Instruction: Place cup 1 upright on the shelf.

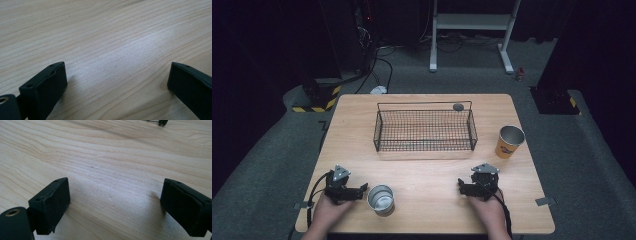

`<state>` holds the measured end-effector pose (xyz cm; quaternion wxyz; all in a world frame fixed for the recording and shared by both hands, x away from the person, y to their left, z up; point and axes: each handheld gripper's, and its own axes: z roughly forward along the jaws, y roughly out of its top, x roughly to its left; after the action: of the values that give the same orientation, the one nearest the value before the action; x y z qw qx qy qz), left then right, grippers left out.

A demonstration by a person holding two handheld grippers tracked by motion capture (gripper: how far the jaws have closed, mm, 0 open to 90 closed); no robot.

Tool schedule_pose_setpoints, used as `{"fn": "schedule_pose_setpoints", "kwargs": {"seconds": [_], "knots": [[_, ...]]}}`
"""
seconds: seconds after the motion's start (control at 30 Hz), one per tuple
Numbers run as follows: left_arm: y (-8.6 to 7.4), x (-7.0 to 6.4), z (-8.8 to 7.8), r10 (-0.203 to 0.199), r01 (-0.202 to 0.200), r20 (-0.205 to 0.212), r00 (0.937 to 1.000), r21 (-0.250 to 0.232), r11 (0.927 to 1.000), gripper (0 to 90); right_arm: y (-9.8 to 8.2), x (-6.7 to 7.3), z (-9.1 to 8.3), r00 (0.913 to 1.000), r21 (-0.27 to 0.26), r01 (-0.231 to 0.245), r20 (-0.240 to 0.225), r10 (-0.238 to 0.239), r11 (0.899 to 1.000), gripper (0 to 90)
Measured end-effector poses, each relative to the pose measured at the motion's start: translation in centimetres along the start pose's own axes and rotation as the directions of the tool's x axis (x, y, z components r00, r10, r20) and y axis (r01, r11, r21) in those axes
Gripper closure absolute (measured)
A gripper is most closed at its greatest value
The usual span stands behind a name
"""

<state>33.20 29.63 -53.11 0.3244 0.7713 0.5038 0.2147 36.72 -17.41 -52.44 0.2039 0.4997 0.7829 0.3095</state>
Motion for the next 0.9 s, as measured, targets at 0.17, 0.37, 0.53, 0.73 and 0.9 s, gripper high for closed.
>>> {"fn": "schedule_pose_setpoints", "kwargs": {"seconds": [0.17, 0.37, 0.53, 0.73, 0.9], "knots": [[-0.08, 0.11, -0.07, 0.006, -0.006, 0.005, 1.0, -0.002, 1.0, 2.8, 0.15, -0.03, 0.21, 0.9999, -0.005, 0.008, -0.007, -0.008, 1.0, 9.0], [-0.12, 0.09, -0.1, 0.001, -0.001, 0.006, 1.0, -0.002, 1.0, 2.8, 0.13, -0.06, 0.26, 0.9999, -0.011, 0.011, -0.01, -0.011, 1.0, 9.1], [-0.12, 0.1, -0.12, 0.002, -0.002, 0.004, 1.0, -0.002, 1.0, 3.1, 0.09, -0.06, 0.21, 0.9999, -0.011, 0.007, -0.01, -0.008, 1.0, 9.3], [-0.12, 0.11, -0.12, 0.002, -0.002, 0.004, 1.0, -0.003, 1.0, 3.2, 0.09, -0.04, 0.22, 0.9999, -0.012, 0.007, -0.01, -0.007, 1.0, 9.3], [-0.11, 0.11, -0.12, 0.002, -0.002, 0.004, 1.0, -0.003, 1.0, 3.2, 0.08, -0.05, 0.21, 0.9999, -0.012, 0.011, -0.008, -0.011, 1.0, 9.5]]}}
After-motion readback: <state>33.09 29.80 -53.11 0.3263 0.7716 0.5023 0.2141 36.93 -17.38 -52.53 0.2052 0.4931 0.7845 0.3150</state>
